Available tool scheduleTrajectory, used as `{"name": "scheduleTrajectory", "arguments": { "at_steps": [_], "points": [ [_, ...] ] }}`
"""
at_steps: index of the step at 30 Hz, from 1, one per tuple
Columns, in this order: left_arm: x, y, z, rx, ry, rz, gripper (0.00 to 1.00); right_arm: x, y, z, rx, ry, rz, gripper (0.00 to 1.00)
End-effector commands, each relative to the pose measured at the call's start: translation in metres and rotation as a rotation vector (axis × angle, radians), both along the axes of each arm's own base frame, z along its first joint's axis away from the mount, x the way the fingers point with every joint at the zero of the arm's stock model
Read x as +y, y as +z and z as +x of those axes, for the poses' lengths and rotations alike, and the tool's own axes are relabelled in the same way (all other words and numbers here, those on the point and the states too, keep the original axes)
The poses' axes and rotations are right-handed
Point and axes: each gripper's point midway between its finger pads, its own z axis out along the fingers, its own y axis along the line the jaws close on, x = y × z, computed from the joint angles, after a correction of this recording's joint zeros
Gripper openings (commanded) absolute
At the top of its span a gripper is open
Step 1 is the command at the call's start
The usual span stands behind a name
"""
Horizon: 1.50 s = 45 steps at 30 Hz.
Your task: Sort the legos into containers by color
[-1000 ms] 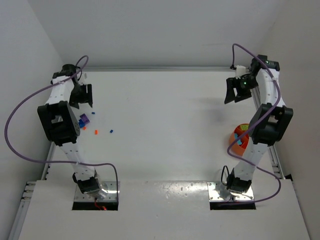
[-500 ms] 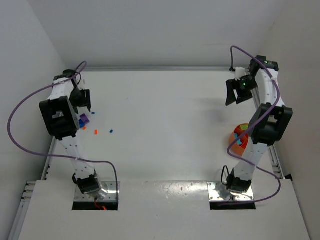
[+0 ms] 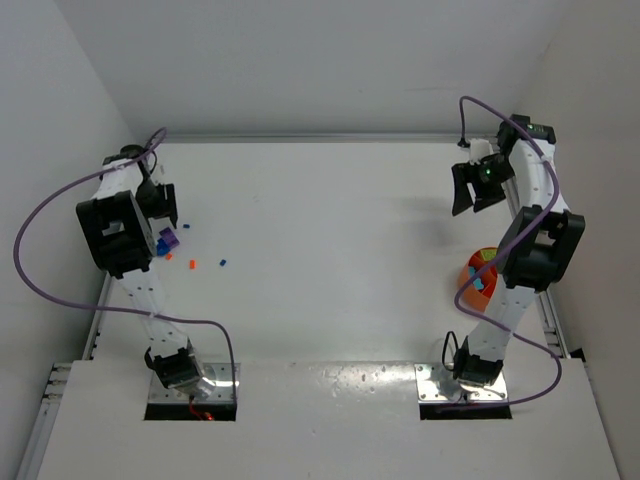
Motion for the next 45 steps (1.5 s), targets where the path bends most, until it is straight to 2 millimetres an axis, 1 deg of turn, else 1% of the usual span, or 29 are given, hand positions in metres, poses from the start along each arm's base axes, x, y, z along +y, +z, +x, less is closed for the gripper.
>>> {"name": "scheduleTrajectory", "arguments": {
  "at_steps": [1,5,7,8,12,17,18,19,21,22,24,26,27,28,29,30,32,33,34,35,36,37,39,40,41,42,43,44,45],
  "points": [
    [0.010,0.004,0.007,-0.029,0.027,0.008,0.71,0.002,0.006,0.002,-0.031,0.022,-0.007,0.65],
    [0.005,-0.004,0.008,-0.020,0.021,-0.024,0.70,0.002,0.006,0.002,-0.031,0.022,-0.007,0.65],
    [0.003,-0.004,0.009,-0.024,0.018,-0.035,0.69,0.001,0.006,0.002,-0.029,0.020,-0.016,0.65],
    [0.000,-0.009,0.009,-0.019,0.016,-0.050,0.69,0.001,0.006,0.002,-0.029,0.020,-0.016,0.65],
    [-0.001,-0.009,0.009,-0.022,0.013,-0.059,0.67,0.001,0.004,0.000,-0.020,0.020,-0.014,0.65],
    [-0.006,-0.013,0.005,-0.010,0.001,-0.080,0.55,0.004,0.001,-0.002,-0.009,0.028,-0.020,0.65],
    [-0.008,-0.016,0.003,-0.005,-0.001,-0.093,0.54,0.004,0.001,-0.002,-0.009,0.028,-0.020,0.65],
    [-0.008,-0.012,0.004,-0.014,-0.001,-0.090,0.52,0.004,0.001,-0.002,-0.009,0.028,-0.020,0.65],
    [-0.014,-0.016,0.000,-0.005,-0.005,-0.118,0.50,0.004,0.001,-0.002,-0.009,0.028,-0.020,0.65],
    [-0.018,-0.013,0.000,-0.004,-0.014,-0.118,0.48,0.004,0.001,-0.002,-0.009,0.028,-0.020,0.65],
    [-0.023,-0.017,-0.008,0.016,-0.024,-0.133,0.43,0.004,0.002,-0.004,-0.009,0.028,-0.020,0.65],
    [-0.031,-0.015,-0.014,0.019,-0.034,-0.147,0.38,0.004,0.002,-0.004,-0.009,0.028,-0.020,0.65],
    [-0.034,-0.017,-0.016,0.024,-0.036,-0.160,0.33,0.005,0.003,-0.006,-0.009,0.028,-0.020,0.65],
    [-0.036,-0.013,-0.014,0.010,-0.039,-0.168,0.31,0.005,0.003,-0.007,-0.009,0.028,-0.020,0.65],
    [-0.037,-0.015,-0.018,0.021,-0.038,-0.172,0.30,0.005,0.003,-0.007,-0.009,0.028,-0.020,0.65],
    [-0.037,-0.011,-0.017,0.011,-0.039,-0.168,0.28,0.005,0.003,-0.007,-0.009,0.028,-0.020,0.65],
    [-0.040,-0.011,-0.016,0.004,-0.042,-0.187,0.23,0.008,0.003,-0.006,-0.009,0.038,-0.020,0.64],
    [-0.040,-0.007,-0.015,-0.006,-0.043,-0.183,0.22,0.008,0.003,-0.006,-0.009,0.038,-0.020,0.64],
    [-0.044,-0.006,-0.013,-0.015,-0.049,-0.208,0.21,0.010,0.003,-0.006,-0.011,0.039,-0.010,0.64],
    [-0.044,0.003,-0.007,-0.045,-0.065,-0.208,0.19,0.013,0.004,-0.005,-0.015,0.041,0.005,0.64],
    [-0.045,0.008,-0.001,-0.069,-0.071,-0.218,0.18,0.015,0.010,-0.005,-0.025,0.057,0.019,0.64],
    [-0.052,0.018,0.005,-0.107,-0.084,-0.255,0.16,0.023,0.015,-0.004,-0.038,0.074,0.064,0.64],
    [-0.056,0.034,0.016,-0.166,-0.102,-0.276,0.15,0.033,0.028,-0.003,-0.077,0.118,0.118,0.64],
    [-0.063,0.044,0.022,-0.191,-0.099,-0.294,0.14,0.042,0.040,0.002,-0.128,0.130,0.167,0.64],
    [-0.068,0.054,0.026,-0.223,-0.103,-0.321,0.12,0.047,0.048,0.006,-0.165,0.139,0.188,0.64],
    [-0.082,0.062,0.035,-0.244,-0.128,-0.335,0.12,0.056,0.060,0.007,-0.205,0.145,0.212,0.64],
    [-0.089,0.073,0.041,-0.275,-0.117,-0.349,0.12,0.063,0.071,0.019,-0.282,0.156,0.247,0.64],
    [-0.097,0.078,0.047,-0.294,-0.119,-0.359,0.11,0.072,0.076,0.023,-0.309,0.165,0.266,0.64],
    [-0.113,0.093,0.055,-0.323,-0.123,-0.367,0.11,0.086,0.087,0.034,-0.362,0.166,0.304,0.64]
  ]
}}
